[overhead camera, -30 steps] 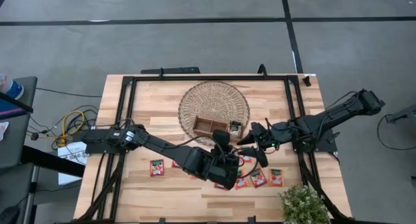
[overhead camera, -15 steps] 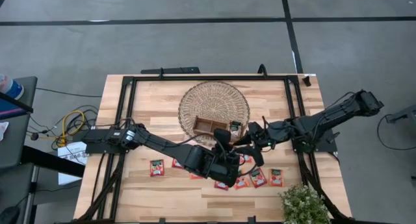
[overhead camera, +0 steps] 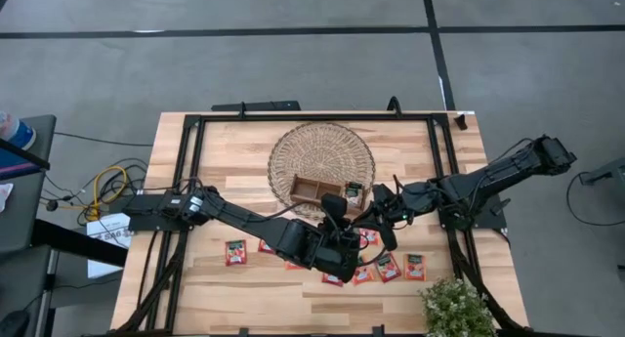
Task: Pick & Place Tea
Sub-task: Put the brown tea bag into the right section of the wooden organizer
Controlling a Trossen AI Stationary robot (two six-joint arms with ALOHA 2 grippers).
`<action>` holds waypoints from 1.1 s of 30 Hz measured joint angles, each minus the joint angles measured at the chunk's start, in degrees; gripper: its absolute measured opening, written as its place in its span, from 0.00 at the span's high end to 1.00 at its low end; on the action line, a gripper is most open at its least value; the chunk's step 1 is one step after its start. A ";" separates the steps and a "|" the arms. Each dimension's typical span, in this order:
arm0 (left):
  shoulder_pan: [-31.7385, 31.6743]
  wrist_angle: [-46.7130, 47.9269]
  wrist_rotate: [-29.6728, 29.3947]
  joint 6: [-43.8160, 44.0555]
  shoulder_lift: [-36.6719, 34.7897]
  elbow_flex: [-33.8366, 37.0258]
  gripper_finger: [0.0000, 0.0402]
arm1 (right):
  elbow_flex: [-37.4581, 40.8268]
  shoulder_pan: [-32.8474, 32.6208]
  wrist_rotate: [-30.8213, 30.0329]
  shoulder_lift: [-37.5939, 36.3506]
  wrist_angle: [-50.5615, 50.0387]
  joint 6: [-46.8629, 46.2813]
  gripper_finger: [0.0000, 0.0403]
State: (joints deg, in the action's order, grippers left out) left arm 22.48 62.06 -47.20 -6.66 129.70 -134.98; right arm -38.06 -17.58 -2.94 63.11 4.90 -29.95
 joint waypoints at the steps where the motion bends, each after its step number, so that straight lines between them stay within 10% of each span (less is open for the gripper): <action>1: 0.00 0.01 0.00 0.00 0.01 0.00 1.00 | 0.00 0.00 -0.02 0.00 -0.10 0.02 0.99; 15: 0.83 2.91 -12.27 -1.86 -0.35 0.02 1.00 | -0.09 0.00 -4.93 -0.07 -1.37 0.47 1.00; 33: 0.74 2.78 -3.15 1.16 -1.09 -0.07 1.00 | 0.15 -0.48 -3.99 -0.13 1.38 2.42 1.00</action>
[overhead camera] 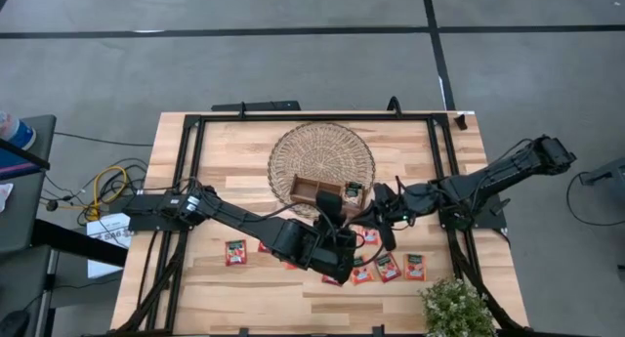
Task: Pick & Place Tea
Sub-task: Put the brown tea bag into the right section of the wooden organizer
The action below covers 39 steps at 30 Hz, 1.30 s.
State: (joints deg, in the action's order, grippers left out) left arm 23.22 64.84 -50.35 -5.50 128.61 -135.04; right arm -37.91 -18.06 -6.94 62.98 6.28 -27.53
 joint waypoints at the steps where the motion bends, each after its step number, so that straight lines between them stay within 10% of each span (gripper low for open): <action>1: 0.01 0.00 0.52 0.11 0.00 0.00 1.00 | 0.00 -0.02 0.41 0.00 0.00 0.13 1.00; 18: 0.46 0.57 4.30 0.62 0.05 0.00 1.00 | -0.07 0.43 2.76 -0.02 -3.51 -1.42 0.65; 39: 0.87 0.61 4.48 -0.09 -0.06 0.03 1.00 | -0.15 2.08 4.53 0.09 -3.01 -1.40 0.56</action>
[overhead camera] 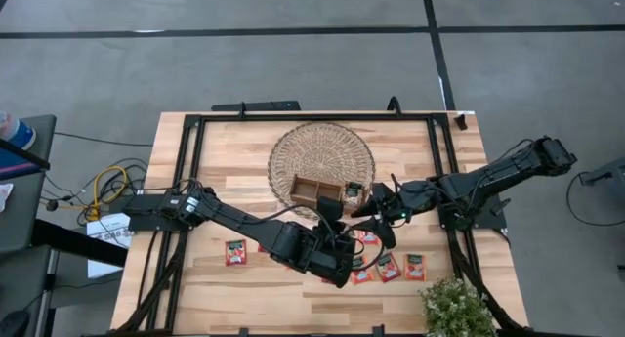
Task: Pick & Place Tea
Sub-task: Put the brown tea bag into the right section of the wooden organizer
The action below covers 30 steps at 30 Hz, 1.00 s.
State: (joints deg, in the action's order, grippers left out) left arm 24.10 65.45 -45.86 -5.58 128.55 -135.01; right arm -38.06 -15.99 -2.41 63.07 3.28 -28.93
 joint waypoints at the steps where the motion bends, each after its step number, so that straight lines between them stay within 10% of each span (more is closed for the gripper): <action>1: 0.00 0.00 0.16 0.00 0.00 -0.01 1.00 | 0.00 0.00 0.44 0.02 0.35 -0.02 0.56; 30: -1.82 -5.26 1.83 -4.29 -0.09 0.01 1.00 | 0.04 0.39 0.97 1.29 0.75 -1.03 0.57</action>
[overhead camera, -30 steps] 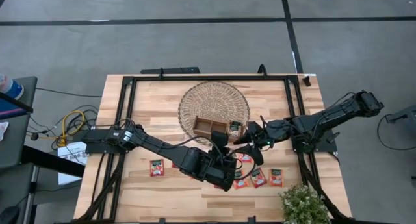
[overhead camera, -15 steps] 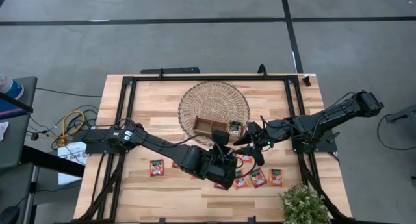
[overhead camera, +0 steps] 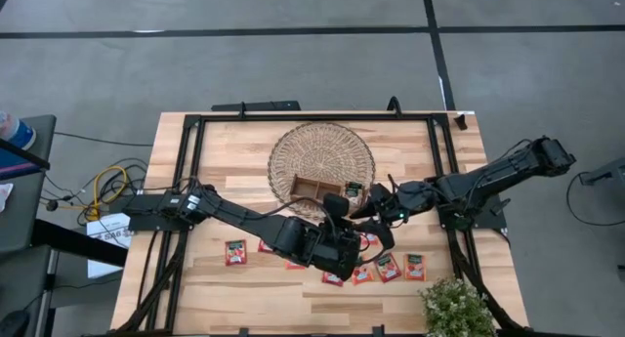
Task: Pick & Place Tea
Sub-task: Put the brown tea bag into the right section of the wooden organizer
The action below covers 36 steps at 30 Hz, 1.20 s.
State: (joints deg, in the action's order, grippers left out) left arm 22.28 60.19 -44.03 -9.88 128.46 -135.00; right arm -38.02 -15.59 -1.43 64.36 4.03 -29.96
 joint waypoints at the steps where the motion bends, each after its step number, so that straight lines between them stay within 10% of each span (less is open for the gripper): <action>1: -0.06 -0.13 0.00 -0.01 0.00 0.00 1.00 | -0.04 0.00 0.00 0.72 1.07 -0.04 0.58; 11: -0.08 0.96 1.51 0.52 0.00 0.02 1.00 | -0.04 -0.11 3.54 6.88 7.65 2.25 0.97; 36: 0.69 3.24 -6.75 2.85 0.09 0.07 1.00 | -0.15 -0.02 -0.50 5.66 6.87 -0.05 0.99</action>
State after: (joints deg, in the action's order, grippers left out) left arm 22.96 63.43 -50.78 -7.03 128.55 -134.93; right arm -38.17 -15.62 -1.93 70.02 10.90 -30.02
